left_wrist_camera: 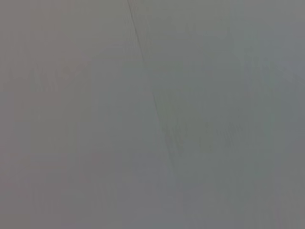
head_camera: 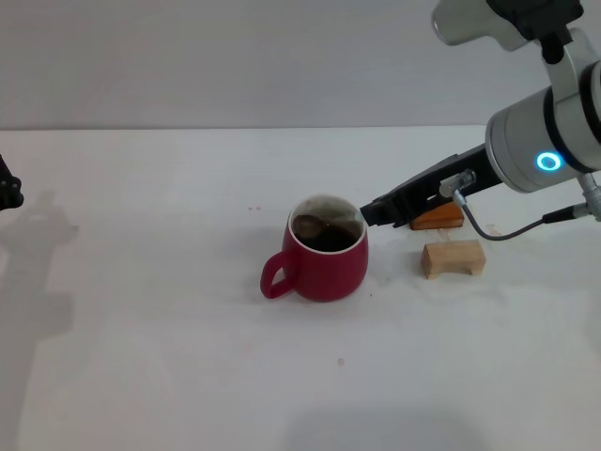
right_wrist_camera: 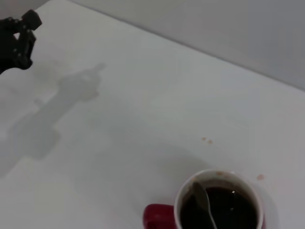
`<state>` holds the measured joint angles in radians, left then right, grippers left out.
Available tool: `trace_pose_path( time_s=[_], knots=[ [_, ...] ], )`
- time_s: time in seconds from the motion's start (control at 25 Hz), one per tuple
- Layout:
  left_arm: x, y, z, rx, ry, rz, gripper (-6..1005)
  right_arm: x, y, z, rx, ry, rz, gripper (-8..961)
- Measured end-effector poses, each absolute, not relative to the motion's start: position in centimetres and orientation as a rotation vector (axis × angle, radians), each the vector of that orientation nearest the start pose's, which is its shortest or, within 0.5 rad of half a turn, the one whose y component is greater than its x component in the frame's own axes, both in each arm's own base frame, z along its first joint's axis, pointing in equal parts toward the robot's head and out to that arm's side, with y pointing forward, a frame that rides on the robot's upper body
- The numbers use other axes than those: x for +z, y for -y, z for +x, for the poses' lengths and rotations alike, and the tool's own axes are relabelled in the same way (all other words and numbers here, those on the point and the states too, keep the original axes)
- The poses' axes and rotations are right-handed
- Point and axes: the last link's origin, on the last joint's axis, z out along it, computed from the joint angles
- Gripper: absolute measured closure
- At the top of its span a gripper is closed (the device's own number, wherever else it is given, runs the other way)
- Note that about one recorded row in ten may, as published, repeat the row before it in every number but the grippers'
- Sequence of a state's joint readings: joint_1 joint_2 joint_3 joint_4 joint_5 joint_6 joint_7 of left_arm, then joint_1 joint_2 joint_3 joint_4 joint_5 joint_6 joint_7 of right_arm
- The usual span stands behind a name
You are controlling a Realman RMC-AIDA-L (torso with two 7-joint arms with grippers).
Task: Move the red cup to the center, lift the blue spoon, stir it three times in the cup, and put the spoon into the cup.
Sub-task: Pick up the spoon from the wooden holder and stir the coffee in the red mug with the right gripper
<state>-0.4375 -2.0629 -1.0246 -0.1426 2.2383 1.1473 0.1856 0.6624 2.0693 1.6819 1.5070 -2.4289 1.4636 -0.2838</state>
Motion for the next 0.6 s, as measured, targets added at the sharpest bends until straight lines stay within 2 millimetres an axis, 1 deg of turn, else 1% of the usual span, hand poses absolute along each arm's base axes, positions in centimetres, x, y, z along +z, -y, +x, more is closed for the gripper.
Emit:
trace_pose_path(
  time_s=[0.4,0.6],
  knots=[
    [2.2,-33.7,-35.3,-0.405,0.370,-1.433,995,-0.3,-37.7,10.1,-0.139,-1.026,-2.565,820],
    [2.2,-33.8,-35.2,-0.406,0.369,-1.433,994,-0.8,-38.5,10.4,-0.144,-1.035,-2.561,820]
  ],
)
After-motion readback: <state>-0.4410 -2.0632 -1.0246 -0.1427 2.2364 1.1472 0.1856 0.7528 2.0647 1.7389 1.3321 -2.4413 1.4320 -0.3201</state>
